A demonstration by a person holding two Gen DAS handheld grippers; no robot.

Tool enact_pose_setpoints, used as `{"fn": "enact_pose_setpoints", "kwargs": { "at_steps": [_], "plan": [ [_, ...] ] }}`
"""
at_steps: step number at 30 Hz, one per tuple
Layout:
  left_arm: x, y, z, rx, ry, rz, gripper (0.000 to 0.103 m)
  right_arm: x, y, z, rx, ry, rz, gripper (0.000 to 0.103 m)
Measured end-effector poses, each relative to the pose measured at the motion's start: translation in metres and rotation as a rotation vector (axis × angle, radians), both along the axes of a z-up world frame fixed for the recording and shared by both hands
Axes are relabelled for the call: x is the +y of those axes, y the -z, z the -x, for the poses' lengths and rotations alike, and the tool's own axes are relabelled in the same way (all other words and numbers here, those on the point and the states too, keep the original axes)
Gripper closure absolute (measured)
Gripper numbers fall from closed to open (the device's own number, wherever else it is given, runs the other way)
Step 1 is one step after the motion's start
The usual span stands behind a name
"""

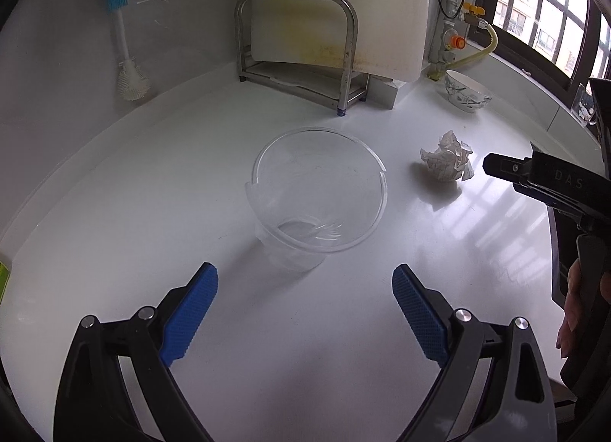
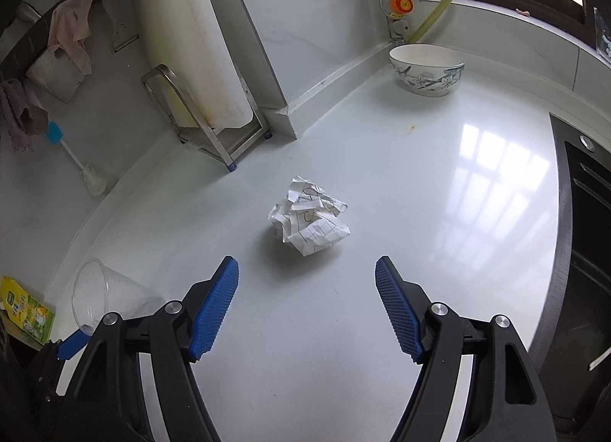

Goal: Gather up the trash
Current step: 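Grasp the crumpled paper with the right tool while the left tool grasps the clear cup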

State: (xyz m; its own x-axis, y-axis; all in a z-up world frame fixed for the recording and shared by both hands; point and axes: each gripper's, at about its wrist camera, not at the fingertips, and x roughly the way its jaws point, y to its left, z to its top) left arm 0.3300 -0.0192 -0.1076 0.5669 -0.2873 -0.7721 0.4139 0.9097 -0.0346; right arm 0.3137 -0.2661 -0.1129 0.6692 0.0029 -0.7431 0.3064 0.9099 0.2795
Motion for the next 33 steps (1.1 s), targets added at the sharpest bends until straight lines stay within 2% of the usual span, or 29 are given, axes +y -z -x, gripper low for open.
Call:
{"fn": "enact_pose_setpoints", "kwargs": {
  "at_steps": [3,11,20,22,23,24,29,33],
  "plan": [
    [-0.004,0.002,-0.002,-0.009,-0.002,0.005,0.012,-0.001,0.0,-0.012,-0.005,0.001,0.015,0.03],
    [-0.009,0.007,-0.012,-0.013,-0.009,0.019,0.012,-0.004,0.011,-0.045,0.052,0.0,0.079,0.029],
    [-0.014,0.012,-0.021,-0.016,-0.022,0.033,0.012,-0.006,0.03,-0.068,0.093,-0.005,0.095,0.03],
    [-0.014,0.012,-0.024,-0.016,-0.027,0.037,0.012,-0.005,0.032,-0.07,0.093,-0.016,0.09,0.037],
    [-0.014,0.012,-0.026,-0.016,-0.028,0.038,0.012,-0.005,0.034,-0.071,0.098,-0.025,0.089,0.047],
    [-0.014,0.012,-0.027,-0.017,-0.028,0.039,0.012,-0.003,0.035,-0.073,0.102,-0.034,0.089,0.05],
    [-0.014,0.014,-0.03,-0.012,-0.031,0.04,0.012,-0.002,0.031,-0.069,0.076,-0.054,0.08,0.058],
    [-0.013,0.016,-0.033,-0.004,-0.041,0.043,0.012,-0.004,0.027,-0.059,0.063,-0.047,0.051,0.061]
  ]
}}
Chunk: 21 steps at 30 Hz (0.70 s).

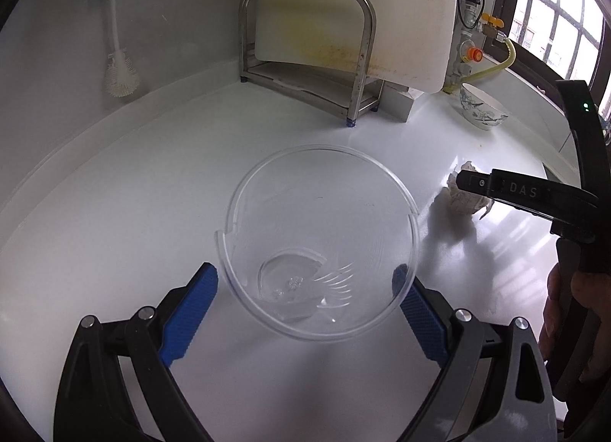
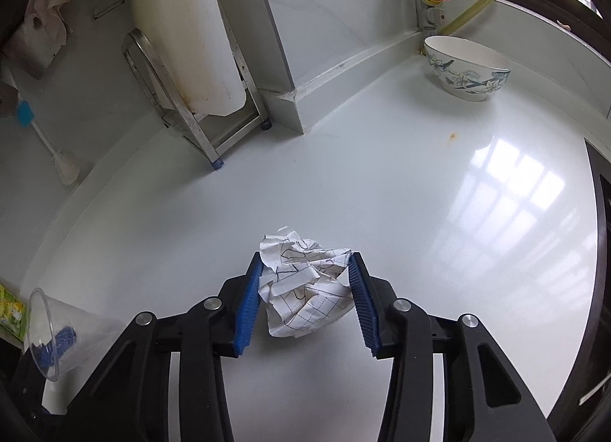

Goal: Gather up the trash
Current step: 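Grasp the crumpled paper with the right tool while the left tool grasps the clear cup, then carry the crumpled paper and clear cup over the bin and release both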

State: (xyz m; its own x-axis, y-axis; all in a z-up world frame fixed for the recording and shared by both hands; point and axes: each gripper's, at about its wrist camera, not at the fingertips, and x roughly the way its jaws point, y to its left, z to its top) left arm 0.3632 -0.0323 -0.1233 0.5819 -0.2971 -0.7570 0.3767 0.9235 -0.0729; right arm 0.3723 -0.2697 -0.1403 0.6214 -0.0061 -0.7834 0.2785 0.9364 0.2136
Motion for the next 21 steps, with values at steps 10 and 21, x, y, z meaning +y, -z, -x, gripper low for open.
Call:
{"fn": "enact_pose_setpoints", "kwargs": {
  "at_steps": [10,21],
  "plan": [
    [-0.006,0.002,-0.011,-0.048,-0.032,-0.019,0.012,-0.003,-0.008,0.042,-0.03,0.05,-0.093,0.061],
    [-0.02,0.002,-0.009,-0.118,-0.018,-0.043,0.045,0.002,-0.009,0.076,-0.026,0.076,-0.142,0.061]
  ]
}}
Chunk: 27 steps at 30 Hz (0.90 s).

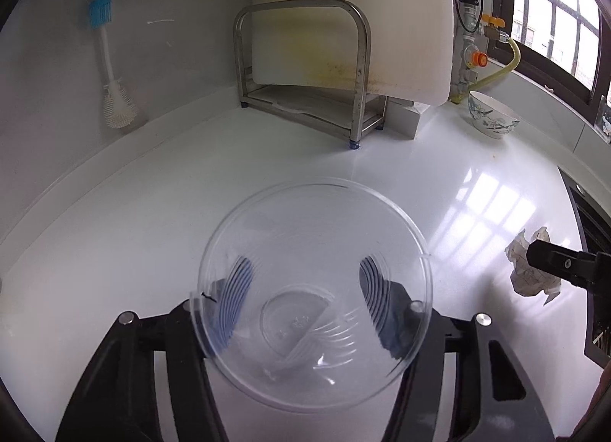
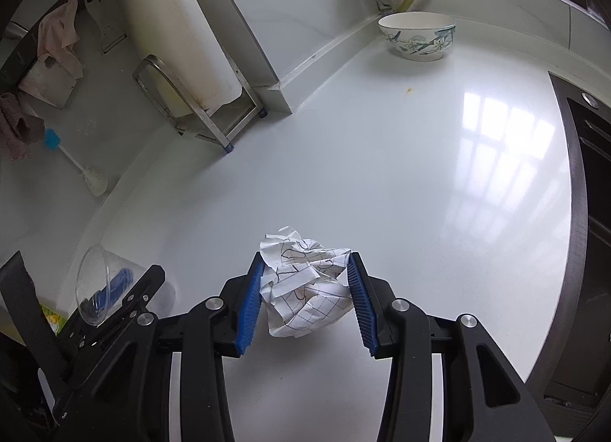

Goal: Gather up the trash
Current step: 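Carry the crumpled paper and clear cup over the bin and release both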

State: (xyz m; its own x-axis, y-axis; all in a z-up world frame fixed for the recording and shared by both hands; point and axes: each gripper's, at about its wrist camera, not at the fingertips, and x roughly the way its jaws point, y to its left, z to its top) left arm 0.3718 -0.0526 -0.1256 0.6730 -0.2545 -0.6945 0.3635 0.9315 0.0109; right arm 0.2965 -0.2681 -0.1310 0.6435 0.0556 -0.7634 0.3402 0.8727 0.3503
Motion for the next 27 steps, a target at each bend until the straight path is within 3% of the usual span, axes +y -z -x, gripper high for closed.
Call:
{"fn": "enact_pose_setpoints", "kwargs": {
  "at_steps": [4,13,19,27],
  "plan": [
    [0.003,-0.006,0.004,-0.007,0.006,0.029,0.047,0.008,0.002,0.01,0.01,-0.007,-0.011,0.061],
    [0.007,-0.017,0.029,-0.005,0.041,-0.008,0.047,0.016,-0.01,0.042,0.002,0.008,-0.003,0.061],
    [0.014,-0.028,0.059,0.0,0.068,-0.038,0.047,0.021,-0.023,0.072,-0.001,0.018,-0.002,0.061],
    [0.019,-0.053,0.111,0.004,0.104,-0.02,0.047,0.034,-0.046,0.124,-0.019,-0.007,0.028,0.061]
  ]
}}
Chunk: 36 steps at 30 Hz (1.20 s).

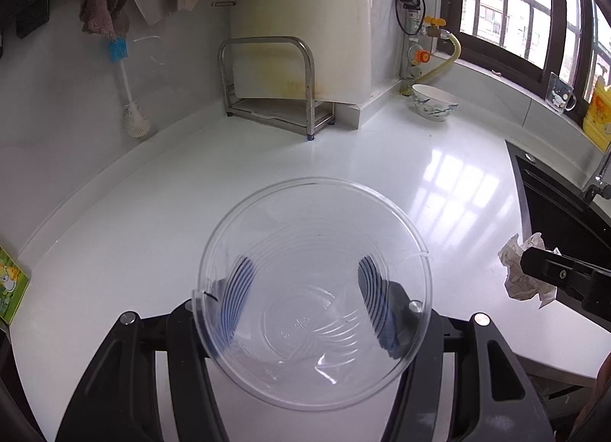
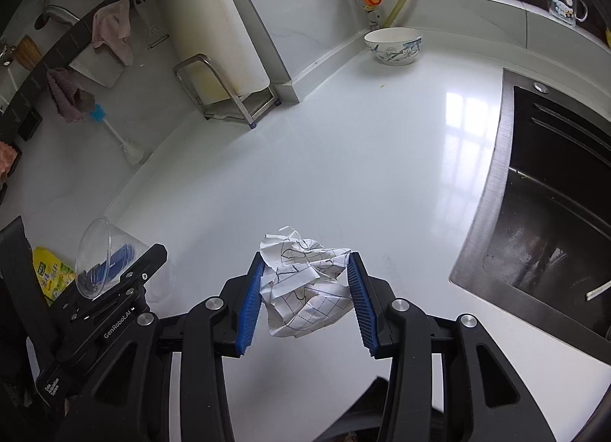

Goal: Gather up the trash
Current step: 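Carry the crumpled paper and clear cup over the bin and release both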

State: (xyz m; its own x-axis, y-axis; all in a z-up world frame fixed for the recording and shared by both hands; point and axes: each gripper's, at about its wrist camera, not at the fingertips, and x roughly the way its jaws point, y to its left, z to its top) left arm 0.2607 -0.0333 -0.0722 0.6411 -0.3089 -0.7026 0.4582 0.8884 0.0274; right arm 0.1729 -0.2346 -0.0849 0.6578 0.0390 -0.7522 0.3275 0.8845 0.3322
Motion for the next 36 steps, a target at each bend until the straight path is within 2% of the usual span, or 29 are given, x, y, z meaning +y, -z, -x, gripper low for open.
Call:
{"fn": "enact_pose_setpoints", "kwargs": {
  "at_steps": [8,21,28,36],
  "plan": [
    [-0.013,-0.024,0.067,-0.004,0.075,-0.016,0.047,0.001,-0.016,0.073,-0.011,-0.009,0.012,0.061],
    [-0.039,-0.039,0.173,-0.015,0.075,-0.016,0.046,-0.02,-0.012,0.192,0.029,-0.075,0.007,0.061],
    [-0.051,-0.035,0.221,-0.012,0.065,-0.027,0.046,-0.03,-0.003,0.232,0.045,-0.135,-0.007,0.061],
    [-0.054,-0.02,0.265,0.017,0.03,-0.052,0.046,-0.033,0.016,0.254,0.084,-0.218,-0.028,0.061]
  ]
}}
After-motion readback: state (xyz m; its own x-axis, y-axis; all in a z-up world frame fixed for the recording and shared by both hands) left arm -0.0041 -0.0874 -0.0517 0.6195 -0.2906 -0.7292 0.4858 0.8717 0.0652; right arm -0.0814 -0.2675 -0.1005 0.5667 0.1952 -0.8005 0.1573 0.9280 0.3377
